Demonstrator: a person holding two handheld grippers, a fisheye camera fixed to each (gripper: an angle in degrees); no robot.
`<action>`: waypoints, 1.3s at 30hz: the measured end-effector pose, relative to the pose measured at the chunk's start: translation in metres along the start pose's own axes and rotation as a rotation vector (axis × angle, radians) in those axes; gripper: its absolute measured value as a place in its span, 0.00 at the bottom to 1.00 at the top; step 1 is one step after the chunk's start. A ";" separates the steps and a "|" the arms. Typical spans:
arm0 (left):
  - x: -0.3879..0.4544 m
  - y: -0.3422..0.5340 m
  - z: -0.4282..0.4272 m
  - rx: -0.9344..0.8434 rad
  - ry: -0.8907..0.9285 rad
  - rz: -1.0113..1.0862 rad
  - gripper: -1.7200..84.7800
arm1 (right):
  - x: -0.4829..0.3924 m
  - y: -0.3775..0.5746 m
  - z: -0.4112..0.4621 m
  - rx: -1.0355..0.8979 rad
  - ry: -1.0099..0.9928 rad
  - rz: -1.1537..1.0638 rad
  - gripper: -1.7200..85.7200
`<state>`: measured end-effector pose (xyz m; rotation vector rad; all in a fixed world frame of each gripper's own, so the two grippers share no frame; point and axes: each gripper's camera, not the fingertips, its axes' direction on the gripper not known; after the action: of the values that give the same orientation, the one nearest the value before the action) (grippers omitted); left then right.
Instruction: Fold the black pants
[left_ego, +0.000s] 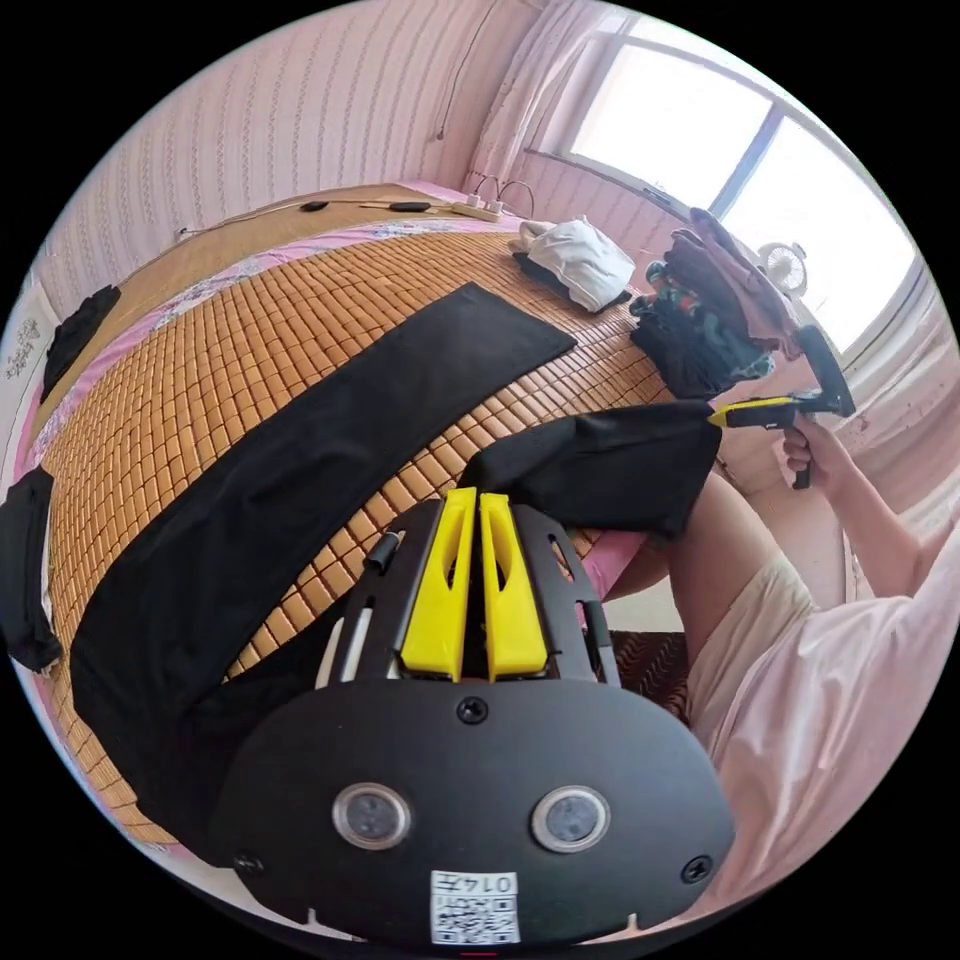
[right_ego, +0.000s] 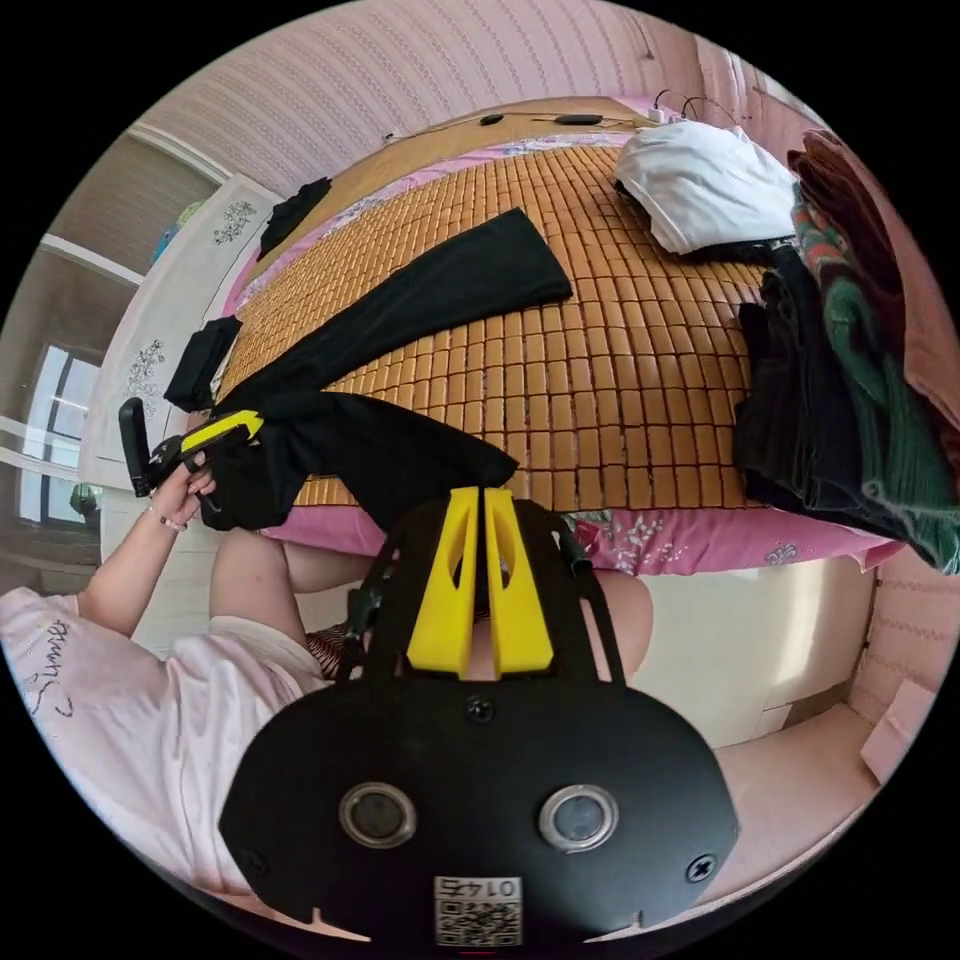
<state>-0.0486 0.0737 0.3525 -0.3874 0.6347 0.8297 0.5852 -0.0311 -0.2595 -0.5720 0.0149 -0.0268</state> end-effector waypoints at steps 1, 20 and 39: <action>0.003 -0.002 0.000 0.001 -0.004 0.009 0.02 | 0.009 0.000 -0.026 0.026 -0.031 0.008 0.02; 0.050 -0.062 0.041 -0.123 -0.105 0.094 0.06 | 0.017 -0.089 0.041 -0.009 0.249 0.002 0.11; 0.240 -0.147 0.058 -0.019 -0.018 0.640 0.12 | -0.051 0.077 -0.125 0.286 -0.048 -0.121 0.01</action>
<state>0.2093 0.1481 0.2496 -0.1885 0.7459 1.4471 0.5329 -0.0327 -0.4056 -0.2869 -0.0691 -0.1305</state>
